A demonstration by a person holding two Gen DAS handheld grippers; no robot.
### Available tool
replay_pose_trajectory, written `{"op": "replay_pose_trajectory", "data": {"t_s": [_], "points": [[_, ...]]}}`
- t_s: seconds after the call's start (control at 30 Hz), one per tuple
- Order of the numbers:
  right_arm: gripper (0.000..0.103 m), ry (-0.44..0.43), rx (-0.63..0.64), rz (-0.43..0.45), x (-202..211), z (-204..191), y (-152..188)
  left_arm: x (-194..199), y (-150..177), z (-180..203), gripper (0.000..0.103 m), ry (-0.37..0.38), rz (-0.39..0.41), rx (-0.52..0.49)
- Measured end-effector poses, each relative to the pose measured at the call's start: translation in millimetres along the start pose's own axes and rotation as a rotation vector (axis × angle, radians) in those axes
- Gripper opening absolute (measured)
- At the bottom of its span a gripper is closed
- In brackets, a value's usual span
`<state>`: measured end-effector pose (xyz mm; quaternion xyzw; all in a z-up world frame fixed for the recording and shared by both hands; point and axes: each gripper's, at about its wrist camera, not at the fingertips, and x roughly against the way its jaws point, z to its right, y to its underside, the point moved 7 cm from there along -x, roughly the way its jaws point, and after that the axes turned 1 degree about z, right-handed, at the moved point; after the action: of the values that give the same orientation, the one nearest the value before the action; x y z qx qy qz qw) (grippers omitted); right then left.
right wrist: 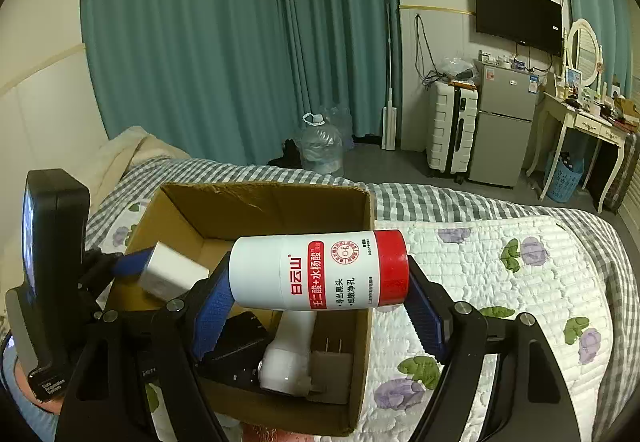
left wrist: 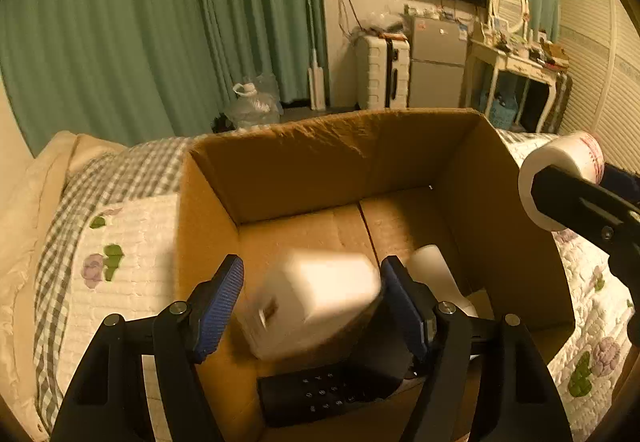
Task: Organize rigid objects
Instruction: 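Open the left tool to drop the charger while the right tool drops the bottle into the box, then grasp the light blue earbuds case with the right tool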
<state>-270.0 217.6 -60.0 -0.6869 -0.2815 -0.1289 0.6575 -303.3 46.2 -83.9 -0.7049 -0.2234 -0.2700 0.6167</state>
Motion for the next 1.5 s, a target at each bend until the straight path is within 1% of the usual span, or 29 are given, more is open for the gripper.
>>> {"op": "replay_pose_trajectory", "data": {"t_s": [0.07,0.17,0.3,0.37,0.4,0.43,0.53,0.6,0.73,0.83,0.9,1.0,1.13,1.27,1.33,1.4,1.47,1.5], "points": [[0.078,0.000,-0.005,-0.003,-6.6,0.4,-1.7,4.9,-3.9,-4.9,0.074,-0.010,0.029,0.002],[0.078,0.007,-0.003,-0.008,-13.7,0.9,-3.0,14.0,-7.4,-12.9,0.074,-0.009,0.046,0.015],[0.078,0.001,0.006,-0.032,-34.3,-3.5,-2.2,23.0,-5.2,-21.5,0.074,-0.012,0.057,0.022],[0.084,-0.001,0.015,-0.034,-42.7,-7.5,-1.5,25.3,-5.0,-22.3,0.074,-0.017,0.052,0.021],[0.089,0.006,0.020,-0.031,-44.5,-8.7,-1.2,27.0,-3.7,-23.0,0.074,-0.017,0.048,0.020],[0.092,0.017,0.023,-0.029,-44.5,-8.7,-0.9,29.4,-2.3,-23.7,0.074,-0.020,0.046,0.018],[0.092,0.028,0.020,-0.029,-33.5,-7.5,0.6,39.6,2.2,-24.3,0.074,-0.034,0.046,0.011],[0.092,0.049,0.015,-0.024,-18.0,-5.3,0.9,49.9,7.2,-25.0,0.074,-0.040,0.037,0.019],[0.092,0.066,-0.016,-0.027,23.5,-2.0,7.3,78.4,22.6,-28.5,0.074,-0.033,0.037,0.041],[0.092,0.072,-0.013,-0.027,53.1,-7.8,17.5,101.6,41.9,-32.9,0.074,-0.029,0.032,0.057],[0.092,0.068,-0.008,-0.036,68.1,-15.7,32.3,111.6,58.0,-36.1,0.074,-0.036,0.017,0.059],[0.092,0.048,0.010,-0.073,73.2,-31.4,58.6,117.3,82.0,-39.1,0.074,-0.035,-0.004,0.074],[0.092,0.021,0.035,-0.148,52.6,-55.5,99.5,113.3,110.2,-47.2,0.074,-0.041,-0.033,0.111],[0.090,0.005,0.083,-0.222,18.6,-77.5,129.9,94.2,128.5,-61.8,0.074,-0.083,-0.072,0.120],[0.084,-0.007,0.098,-0.255,-0.4,-88.1,142.7,84.1,132.7,-70.2,0.074,-0.095,-0.090,0.145],[0.082,-0.012,0.098,-0.285,-18.0,-94.6,151.8,76.5,136.1,-77.7,0.074,-0.104,-0.103,0.169],[0.078,-0.014,0.098,-0.309,-34.0,-98.3,158.9,69.5,139.6,-85.5,0.074,-0.110,-0.117,0.194],[0.074,-0.017,0.103,-0.324,-41.8,-101.0,163.1,66.5,140.9,-88.8,0.074,-0.114,-0.122,0.206]]}}
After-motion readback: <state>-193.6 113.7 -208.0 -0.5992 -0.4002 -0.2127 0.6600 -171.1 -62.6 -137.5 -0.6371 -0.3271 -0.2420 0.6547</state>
